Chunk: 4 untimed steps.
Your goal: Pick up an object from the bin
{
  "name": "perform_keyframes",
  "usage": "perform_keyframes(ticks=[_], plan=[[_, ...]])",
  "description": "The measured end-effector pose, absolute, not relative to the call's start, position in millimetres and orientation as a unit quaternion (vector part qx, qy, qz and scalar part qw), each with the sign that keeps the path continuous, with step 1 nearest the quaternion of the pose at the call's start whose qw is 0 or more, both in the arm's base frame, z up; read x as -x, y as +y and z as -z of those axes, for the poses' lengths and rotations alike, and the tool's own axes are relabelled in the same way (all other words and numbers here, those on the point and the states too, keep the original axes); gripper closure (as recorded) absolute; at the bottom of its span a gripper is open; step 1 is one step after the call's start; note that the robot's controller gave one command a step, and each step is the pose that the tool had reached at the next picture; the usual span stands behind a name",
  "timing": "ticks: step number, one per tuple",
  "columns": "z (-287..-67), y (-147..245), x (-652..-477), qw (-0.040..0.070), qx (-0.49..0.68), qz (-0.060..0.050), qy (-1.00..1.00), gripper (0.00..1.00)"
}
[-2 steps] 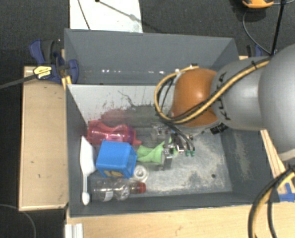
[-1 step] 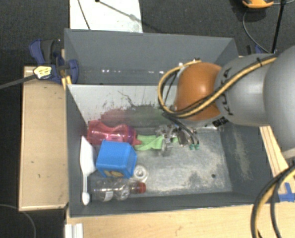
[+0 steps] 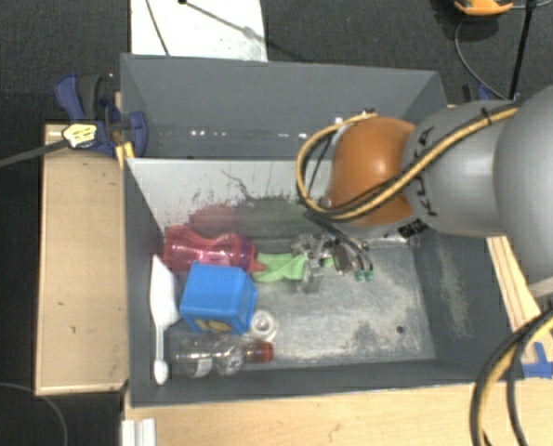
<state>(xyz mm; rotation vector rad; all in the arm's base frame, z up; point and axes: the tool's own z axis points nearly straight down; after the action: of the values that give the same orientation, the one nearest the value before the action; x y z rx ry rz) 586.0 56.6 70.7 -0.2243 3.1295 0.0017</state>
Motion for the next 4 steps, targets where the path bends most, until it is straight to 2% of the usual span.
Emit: perform_keyframes(ticks=[1, 4], plan=[[-74.5, 56.5, -584.8, 0.0, 0.071, 0.0, 0.997, 1.0], [-104.9, 56.5, -585.7, 0.001, 0.07, 0.0, 0.998, 1.0]])
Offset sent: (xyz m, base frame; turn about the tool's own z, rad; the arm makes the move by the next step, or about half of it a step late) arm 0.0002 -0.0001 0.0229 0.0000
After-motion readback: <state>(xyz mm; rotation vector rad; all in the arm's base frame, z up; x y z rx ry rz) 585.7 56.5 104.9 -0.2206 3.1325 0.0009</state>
